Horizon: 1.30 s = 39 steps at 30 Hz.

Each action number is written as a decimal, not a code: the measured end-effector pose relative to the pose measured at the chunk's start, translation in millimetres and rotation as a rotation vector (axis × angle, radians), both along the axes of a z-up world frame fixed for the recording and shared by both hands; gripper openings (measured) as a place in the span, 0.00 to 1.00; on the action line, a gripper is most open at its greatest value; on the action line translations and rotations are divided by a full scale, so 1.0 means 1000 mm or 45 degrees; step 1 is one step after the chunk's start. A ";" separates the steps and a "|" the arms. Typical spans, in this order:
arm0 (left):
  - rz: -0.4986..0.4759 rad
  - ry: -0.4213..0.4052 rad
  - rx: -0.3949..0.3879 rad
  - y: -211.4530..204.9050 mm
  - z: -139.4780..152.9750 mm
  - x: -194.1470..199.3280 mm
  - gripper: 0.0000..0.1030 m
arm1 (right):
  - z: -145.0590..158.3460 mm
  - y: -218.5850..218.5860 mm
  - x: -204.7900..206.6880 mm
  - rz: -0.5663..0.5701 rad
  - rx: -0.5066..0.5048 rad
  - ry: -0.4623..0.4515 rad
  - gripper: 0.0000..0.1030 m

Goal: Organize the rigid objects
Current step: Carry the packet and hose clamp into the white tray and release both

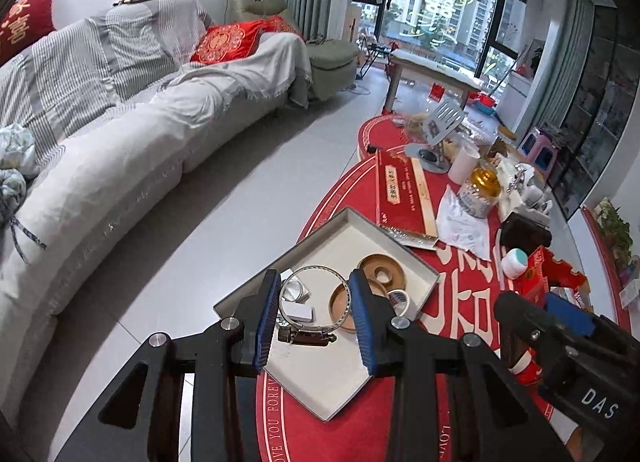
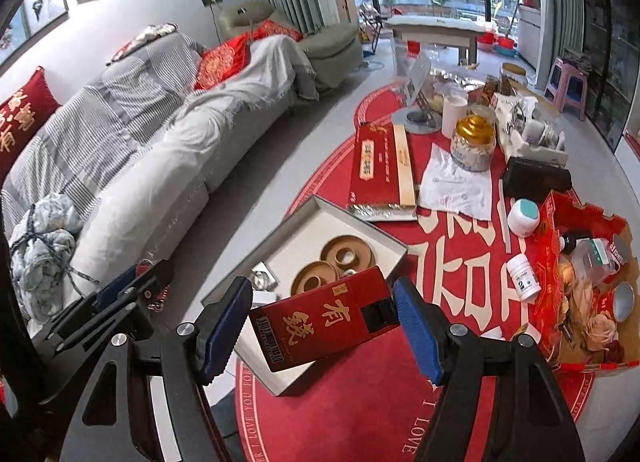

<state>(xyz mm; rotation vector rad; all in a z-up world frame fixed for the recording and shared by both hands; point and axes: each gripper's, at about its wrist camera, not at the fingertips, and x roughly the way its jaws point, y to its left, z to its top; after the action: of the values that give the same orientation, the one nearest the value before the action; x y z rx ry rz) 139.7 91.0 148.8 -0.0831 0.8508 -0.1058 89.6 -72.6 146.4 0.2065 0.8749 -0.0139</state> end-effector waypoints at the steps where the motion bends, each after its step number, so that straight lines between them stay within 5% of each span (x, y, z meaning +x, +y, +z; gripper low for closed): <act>1: 0.001 0.009 -0.004 0.000 -0.003 0.003 0.37 | -0.004 -0.001 0.003 -0.003 0.001 0.015 0.72; 23: 0.067 0.202 0.126 0.001 -0.089 0.037 0.37 | -0.071 -0.001 0.042 -0.015 -0.023 0.207 0.72; 39: 0.092 0.256 0.153 0.007 -0.113 0.057 0.37 | -0.094 0.008 0.072 0.019 -0.043 0.243 0.72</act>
<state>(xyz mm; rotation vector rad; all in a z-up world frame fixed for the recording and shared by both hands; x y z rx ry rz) 197.0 97.6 35.8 -0.0113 1.0522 0.0224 161.5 -64.8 52.5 0.1685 1.0654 -0.0349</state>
